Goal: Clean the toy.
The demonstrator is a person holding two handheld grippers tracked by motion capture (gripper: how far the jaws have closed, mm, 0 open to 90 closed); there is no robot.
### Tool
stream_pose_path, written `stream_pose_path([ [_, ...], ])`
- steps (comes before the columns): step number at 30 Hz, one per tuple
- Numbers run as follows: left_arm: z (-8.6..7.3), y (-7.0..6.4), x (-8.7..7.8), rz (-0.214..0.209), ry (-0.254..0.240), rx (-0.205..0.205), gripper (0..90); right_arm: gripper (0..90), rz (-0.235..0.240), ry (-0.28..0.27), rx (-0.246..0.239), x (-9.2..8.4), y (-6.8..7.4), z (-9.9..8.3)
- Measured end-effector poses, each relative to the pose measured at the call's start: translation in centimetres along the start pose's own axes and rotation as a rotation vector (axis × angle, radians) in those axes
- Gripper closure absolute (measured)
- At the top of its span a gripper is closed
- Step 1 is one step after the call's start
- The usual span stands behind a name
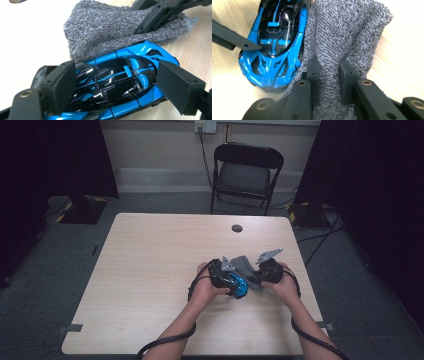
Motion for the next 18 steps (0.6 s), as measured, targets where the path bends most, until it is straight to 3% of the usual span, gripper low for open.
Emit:
stream_pose_path([
  [14, 0.0, 0.0, 0.0, 0.002, 0.005, 0.0, 16.3, 73.5, -0.024, -0.007, 0.07, -2.3, 1.5, -2.4],
  [18, 0.0, 0.0, 0.0, 0.001, 0.003, 0.001, 16.3, 73.4, -0.031, -0.006, 0.068, -2.8, 1.9, -2.9],
])
Point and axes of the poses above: each handheld gripper's, and its own axes: x roughly forward along the jaws, z roughly out of its top, y roughly to its left, the point moved 10 cm from there along x, roughly forward along the jaws, and after that the axes turned 8 degrees about -x, right-handed, at the moved point
